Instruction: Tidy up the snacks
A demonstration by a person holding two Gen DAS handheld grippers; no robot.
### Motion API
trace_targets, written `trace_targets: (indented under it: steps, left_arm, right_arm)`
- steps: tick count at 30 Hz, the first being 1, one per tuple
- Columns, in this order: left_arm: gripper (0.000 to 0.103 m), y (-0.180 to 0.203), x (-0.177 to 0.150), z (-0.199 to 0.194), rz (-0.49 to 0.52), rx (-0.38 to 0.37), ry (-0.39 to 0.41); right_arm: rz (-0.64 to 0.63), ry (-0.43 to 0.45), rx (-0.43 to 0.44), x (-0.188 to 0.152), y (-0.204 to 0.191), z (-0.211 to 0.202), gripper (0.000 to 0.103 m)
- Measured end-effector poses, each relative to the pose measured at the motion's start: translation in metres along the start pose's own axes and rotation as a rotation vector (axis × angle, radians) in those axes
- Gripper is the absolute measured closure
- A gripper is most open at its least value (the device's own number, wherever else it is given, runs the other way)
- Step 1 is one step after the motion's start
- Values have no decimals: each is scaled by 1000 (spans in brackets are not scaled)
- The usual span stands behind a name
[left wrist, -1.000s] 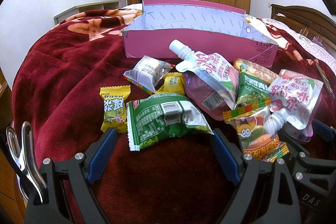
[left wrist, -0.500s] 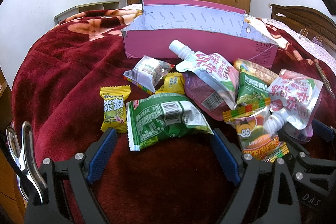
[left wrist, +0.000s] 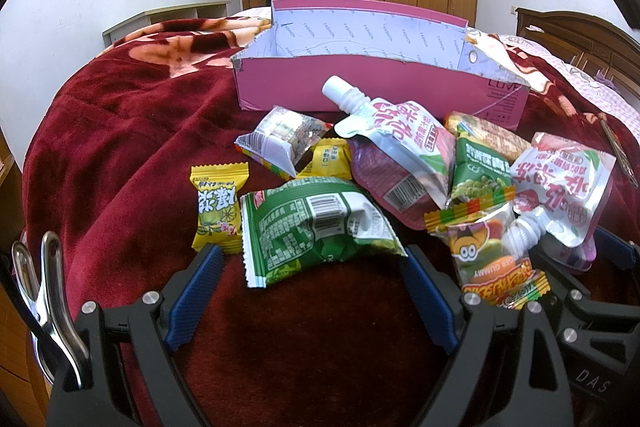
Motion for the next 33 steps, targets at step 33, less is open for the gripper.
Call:
trace_targets:
  steps: [33]
  left_arm:
    - [11, 0, 1, -16, -15, -78, 16]
  right_arm:
    - [27, 16, 122, 1, 1, -17, 5]
Point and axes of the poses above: each gripper's, at about its wrist camera, not at the fingertips, and z roughly the way its jaws point, y to its right, x to its top, the point moved 10 cm from there along z, roughly the way its jaws point, and after that the axes turned 2 degrees about y, right-handed, at the moved point
